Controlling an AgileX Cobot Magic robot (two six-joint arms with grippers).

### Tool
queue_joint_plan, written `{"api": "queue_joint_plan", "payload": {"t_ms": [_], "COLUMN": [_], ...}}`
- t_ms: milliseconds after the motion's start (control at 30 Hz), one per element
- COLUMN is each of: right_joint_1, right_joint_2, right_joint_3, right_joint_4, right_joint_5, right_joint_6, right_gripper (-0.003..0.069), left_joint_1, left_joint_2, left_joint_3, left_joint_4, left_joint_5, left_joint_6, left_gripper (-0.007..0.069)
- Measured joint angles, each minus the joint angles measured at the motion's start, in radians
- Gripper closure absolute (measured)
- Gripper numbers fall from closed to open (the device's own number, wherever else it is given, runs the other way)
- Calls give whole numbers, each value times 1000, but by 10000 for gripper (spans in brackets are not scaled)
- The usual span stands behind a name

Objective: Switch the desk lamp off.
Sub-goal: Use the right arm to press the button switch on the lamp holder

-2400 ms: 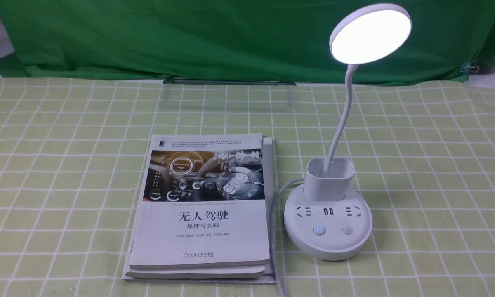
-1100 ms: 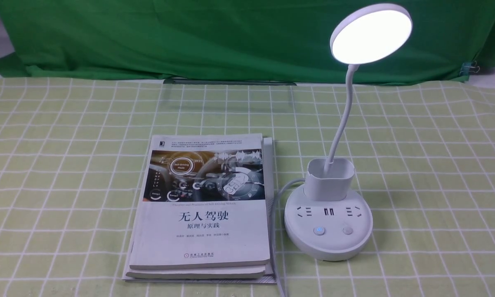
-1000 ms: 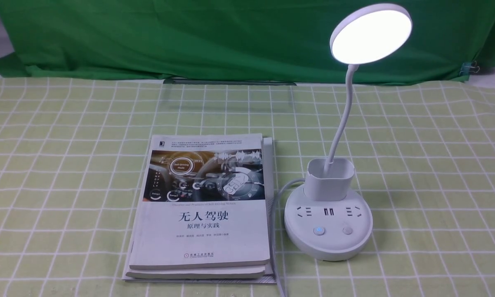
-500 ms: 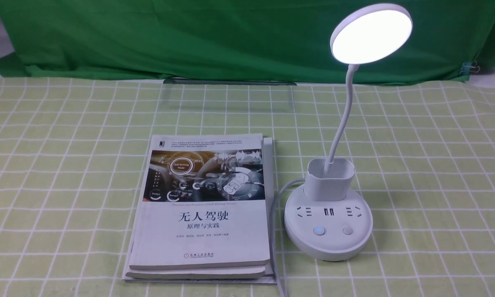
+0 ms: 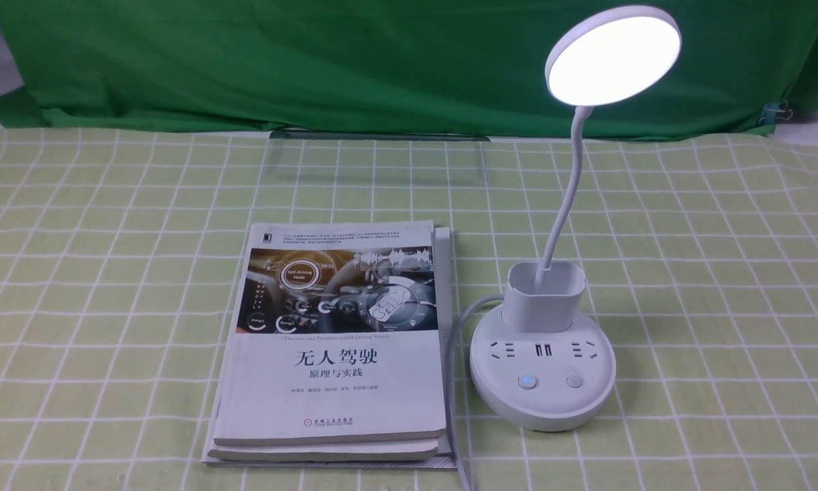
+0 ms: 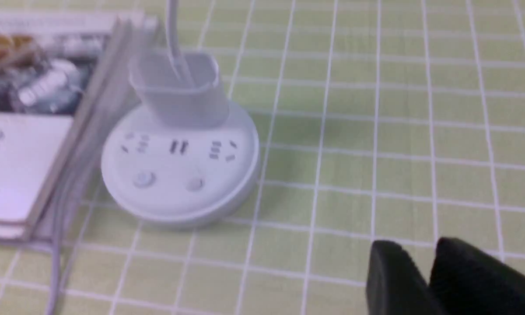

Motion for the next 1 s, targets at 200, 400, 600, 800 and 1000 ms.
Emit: {"api": "queue_joint_plan", "payload": {"t_ms": [200, 400, 600, 800, 1000], "right_joint_1": [27, 181, 282, 300, 297], "right_joint_2": [342, 578, 748, 864, 912], "right_joint_3": [-142, -257, -368, -439, -452], "right_joint_4": [27, 40, 45, 48, 48], "right_joint_5": [70, 78, 87, 64, 34], "right_joint_6": [-27, -28, -36, -42, -72], "right_gripper": [504, 505, 504, 503, 503], "left_joint_1": [0, 0, 0, 0, 0], "left_joint_2": [0, 0, 0, 0, 0], "left_joint_3": [0, 0, 0, 0, 0], "left_joint_4": [0, 0, 0, 0, 0], "left_joint_5": [0, 0, 0, 0, 0], "left_joint_6": [0, 0, 0, 0, 0], "left_gripper": [623, 623, 623, 623, 623]}}
